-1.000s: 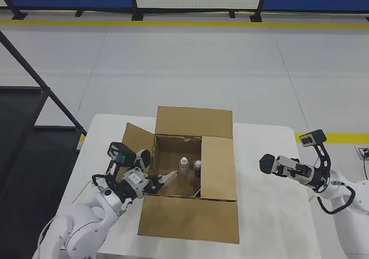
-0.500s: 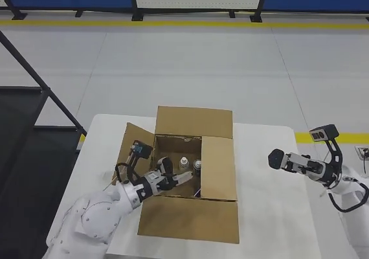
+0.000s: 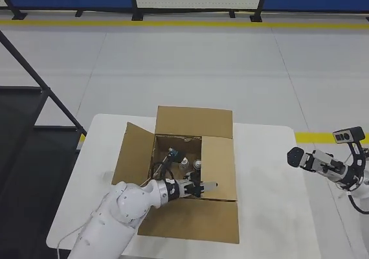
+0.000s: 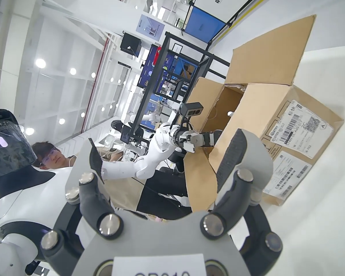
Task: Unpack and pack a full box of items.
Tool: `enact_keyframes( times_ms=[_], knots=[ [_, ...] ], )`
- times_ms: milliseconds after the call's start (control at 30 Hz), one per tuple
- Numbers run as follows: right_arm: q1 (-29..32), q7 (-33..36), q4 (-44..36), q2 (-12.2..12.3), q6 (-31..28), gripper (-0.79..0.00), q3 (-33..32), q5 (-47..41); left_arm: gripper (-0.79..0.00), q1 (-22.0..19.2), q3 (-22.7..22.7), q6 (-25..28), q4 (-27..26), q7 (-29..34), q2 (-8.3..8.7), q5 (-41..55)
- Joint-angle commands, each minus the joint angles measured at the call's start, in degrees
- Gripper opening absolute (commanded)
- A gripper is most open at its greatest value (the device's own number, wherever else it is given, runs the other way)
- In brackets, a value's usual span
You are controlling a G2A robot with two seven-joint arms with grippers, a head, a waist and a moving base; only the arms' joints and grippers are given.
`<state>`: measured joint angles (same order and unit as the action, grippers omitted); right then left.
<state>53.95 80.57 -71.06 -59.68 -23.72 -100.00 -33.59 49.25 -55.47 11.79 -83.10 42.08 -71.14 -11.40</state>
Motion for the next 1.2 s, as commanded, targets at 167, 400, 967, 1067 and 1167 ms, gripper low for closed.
enact_keyframes(
  times_ms=[167,400,967,1067,1167],
  knots=[
    [2.07,-0.45,0.51,0.97,-0.45,0.000,-1.45,-2.89,0.000,-0.67,0.47,5.37,0.48,-0.81,-0.62,5.11],
    [3.79,-0.42,0.60,2.00,-0.42,0.000,-3.42,-5.12,0.000,0.57,0.26,6.83,-3.89,-4.19,-0.82,5.41],
    [7.55,-0.64,5.50,4.45,-0.64,0.000,-12.13,-12.02,0.000,-7.47,13.93,5.41,-0.97,-16.68,-6.31,-2.21],
    [8.08,-0.48,6.82,4.88,-0.48,0.000,-13.76,-12.92,0.000,-10.19,16.83,5.24,2.41,-17.27,-7.94,-2.30],
    [8.43,-0.31,7.90,5.30,-0.31,0.000,-15.05,-13.30,0.000,-12.74,19.49,4.66,6.47,-17.30,-9.68,-1.83]
  ],
)
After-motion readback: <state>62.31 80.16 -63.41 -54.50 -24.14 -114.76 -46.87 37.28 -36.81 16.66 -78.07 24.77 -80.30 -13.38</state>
